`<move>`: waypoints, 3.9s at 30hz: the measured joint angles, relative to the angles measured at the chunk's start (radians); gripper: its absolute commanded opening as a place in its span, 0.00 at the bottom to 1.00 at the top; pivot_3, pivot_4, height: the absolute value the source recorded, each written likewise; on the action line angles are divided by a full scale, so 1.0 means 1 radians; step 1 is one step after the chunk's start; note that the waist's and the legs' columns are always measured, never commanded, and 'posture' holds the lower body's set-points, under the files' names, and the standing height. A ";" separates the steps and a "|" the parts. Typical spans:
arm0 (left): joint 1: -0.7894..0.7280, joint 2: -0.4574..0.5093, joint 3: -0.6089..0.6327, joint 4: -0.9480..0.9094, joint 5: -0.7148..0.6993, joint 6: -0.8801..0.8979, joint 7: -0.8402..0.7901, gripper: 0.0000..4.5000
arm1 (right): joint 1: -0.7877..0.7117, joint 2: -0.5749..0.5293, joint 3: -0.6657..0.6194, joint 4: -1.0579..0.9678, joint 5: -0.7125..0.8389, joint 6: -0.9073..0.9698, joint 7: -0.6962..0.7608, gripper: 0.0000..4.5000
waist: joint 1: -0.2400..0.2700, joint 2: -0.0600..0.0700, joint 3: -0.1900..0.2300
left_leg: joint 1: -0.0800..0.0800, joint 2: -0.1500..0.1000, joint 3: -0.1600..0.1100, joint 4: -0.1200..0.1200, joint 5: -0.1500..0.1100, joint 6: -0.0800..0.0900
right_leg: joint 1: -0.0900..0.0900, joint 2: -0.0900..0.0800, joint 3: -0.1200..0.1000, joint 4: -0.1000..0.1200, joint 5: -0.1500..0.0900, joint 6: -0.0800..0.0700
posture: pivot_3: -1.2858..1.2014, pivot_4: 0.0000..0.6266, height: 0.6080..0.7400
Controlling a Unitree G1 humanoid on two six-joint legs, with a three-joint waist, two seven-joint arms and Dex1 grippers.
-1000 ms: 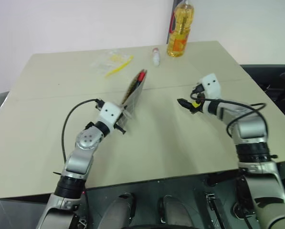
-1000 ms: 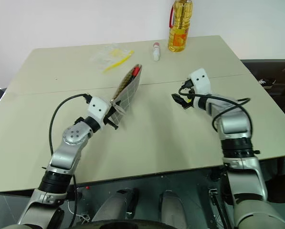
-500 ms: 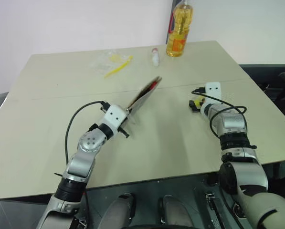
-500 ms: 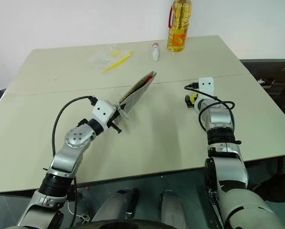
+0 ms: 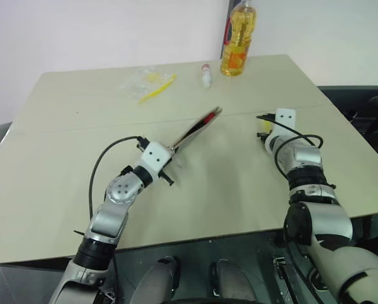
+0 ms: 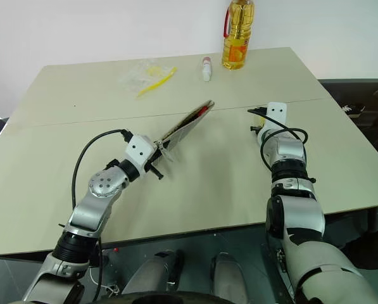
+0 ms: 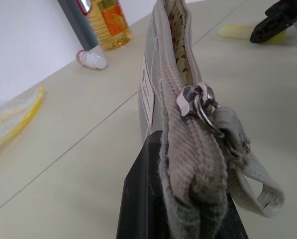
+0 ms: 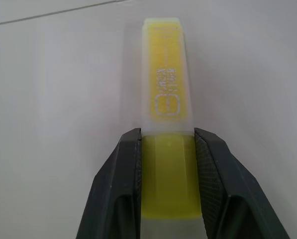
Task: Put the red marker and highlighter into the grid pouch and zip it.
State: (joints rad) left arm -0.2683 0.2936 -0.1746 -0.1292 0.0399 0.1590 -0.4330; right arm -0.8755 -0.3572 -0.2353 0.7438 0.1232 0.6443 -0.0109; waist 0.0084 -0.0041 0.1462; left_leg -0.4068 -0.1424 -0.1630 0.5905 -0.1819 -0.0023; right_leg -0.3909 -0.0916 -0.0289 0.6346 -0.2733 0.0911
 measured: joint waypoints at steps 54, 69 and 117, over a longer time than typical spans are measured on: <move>0.072 0.131 -0.024 -0.041 -0.052 -0.085 -0.233 0.00 | 0.486 -0.527 0.359 -0.993 0.012 -0.206 0.981 0.20 | 0.005 0.001 0.002 | -0.002 0.004 0.002 0.001 -0.003 0.001 | -0.001 0.001 0.000 -0.004 -0.002 -0.003 | 0.52 0.24 1.00; 0.038 0.182 -0.034 -0.058 -0.107 -0.116 -0.368 0.00 | 0.352 -0.485 0.559 -1.062 -0.241 -0.424 1.008 0.20 | 0.005 0.000 0.002 | -0.002 0.004 0.002 0.000 -0.003 0.001 | -0.001 0.001 -0.001 -0.004 -0.002 -0.003 | 0.52 0.24 1.00; -0.107 -0.141 0.081 0.000 -0.368 0.223 -0.104 0.00 | 0.416 -0.078 0.351 -1.169 0.320 0.223 0.634 0.01 | 0.005 -0.001 0.002 | -0.002 0.003 0.002 0.001 -0.003 0.001 | -0.001 0.001 -0.001 -0.004 0.000 0.000 | 0.52 0.24 1.00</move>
State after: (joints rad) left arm -0.3752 0.1522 -0.0937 -0.1288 -0.3280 0.3819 -0.5372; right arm -0.4595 -0.4349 0.1160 -0.4254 0.4433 0.8673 0.6230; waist 0.0131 -0.0054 0.1483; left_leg -0.4091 -0.1391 -0.1612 0.5914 -0.1845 -0.0008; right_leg -0.3922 -0.0905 -0.0295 0.6310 -0.2732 0.0908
